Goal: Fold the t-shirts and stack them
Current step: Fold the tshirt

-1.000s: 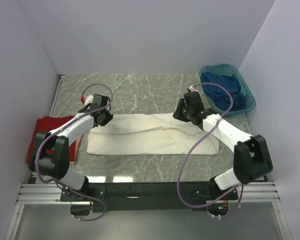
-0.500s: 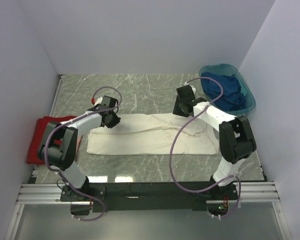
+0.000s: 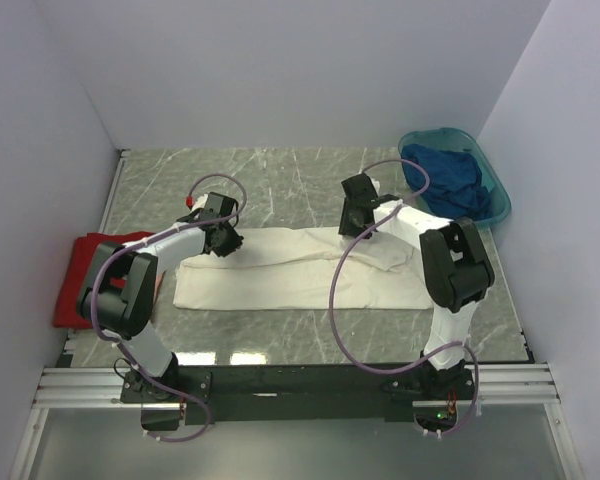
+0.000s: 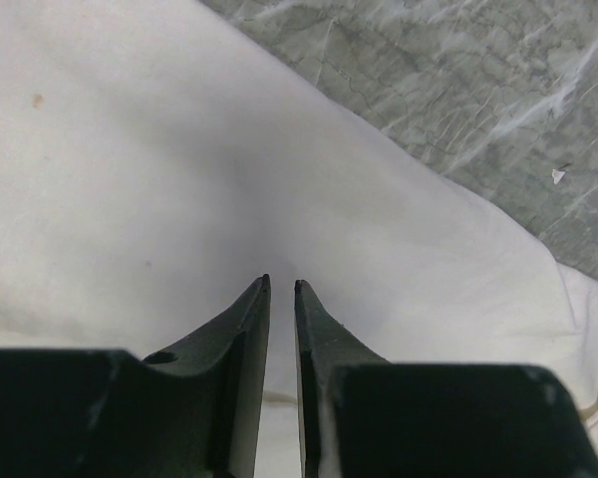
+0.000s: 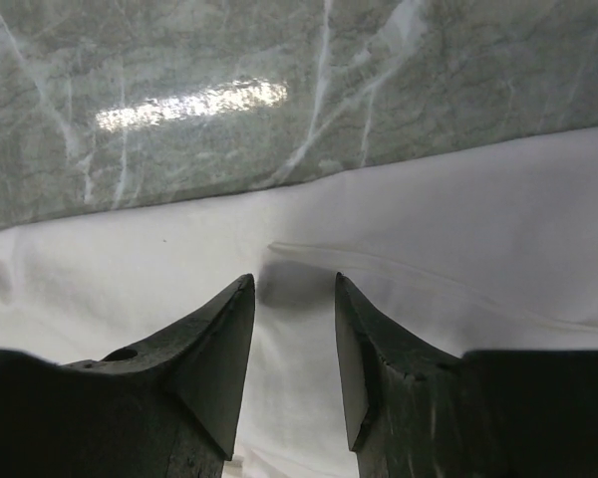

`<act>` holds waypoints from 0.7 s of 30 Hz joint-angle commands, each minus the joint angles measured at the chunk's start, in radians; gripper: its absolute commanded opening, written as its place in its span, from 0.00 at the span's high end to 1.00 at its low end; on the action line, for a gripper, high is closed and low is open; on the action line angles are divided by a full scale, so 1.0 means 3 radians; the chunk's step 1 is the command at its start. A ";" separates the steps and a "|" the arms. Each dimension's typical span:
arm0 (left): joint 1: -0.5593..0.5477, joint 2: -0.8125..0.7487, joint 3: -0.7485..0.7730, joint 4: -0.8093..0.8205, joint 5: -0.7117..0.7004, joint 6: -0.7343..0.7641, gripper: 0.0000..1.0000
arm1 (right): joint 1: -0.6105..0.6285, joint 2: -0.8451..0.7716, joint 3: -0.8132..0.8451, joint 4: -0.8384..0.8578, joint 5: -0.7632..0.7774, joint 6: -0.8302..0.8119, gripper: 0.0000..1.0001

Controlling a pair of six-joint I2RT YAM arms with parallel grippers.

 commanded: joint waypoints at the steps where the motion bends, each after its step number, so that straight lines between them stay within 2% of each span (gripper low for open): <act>1: -0.0020 0.0016 -0.0003 0.0061 0.0033 0.0069 0.78 | 0.0055 0.0072 0.0204 0.0039 0.0066 0.0026 0.55; 7: -0.0020 0.0016 -0.0003 0.0045 0.0028 0.0084 0.79 | 0.0101 0.0154 0.0276 -0.0007 0.0163 0.0067 0.55; 10: -0.0020 0.0011 -0.0008 0.0035 0.0013 0.0084 0.79 | 0.0106 0.0159 0.0250 -0.0068 0.0245 0.0092 0.58; 13: -0.0020 0.0001 -0.0013 0.0030 0.0013 0.0079 0.79 | 0.0106 0.0057 0.0164 -0.0069 0.0275 0.0098 0.70; 17: -0.0020 0.0001 -0.0013 0.0035 0.0018 0.0074 0.79 | 0.0106 -0.0066 0.0056 -0.0058 0.0281 0.0108 0.93; 19: -0.0020 0.0001 -0.0003 0.0025 0.0018 0.0074 0.79 | 0.0111 -0.0122 0.0015 -0.0074 0.0276 0.0098 1.00; 21: -0.0020 0.0016 0.0002 0.0025 0.0018 0.0074 0.79 | 0.0106 -0.0168 -0.0021 -0.0074 0.0276 0.0093 1.00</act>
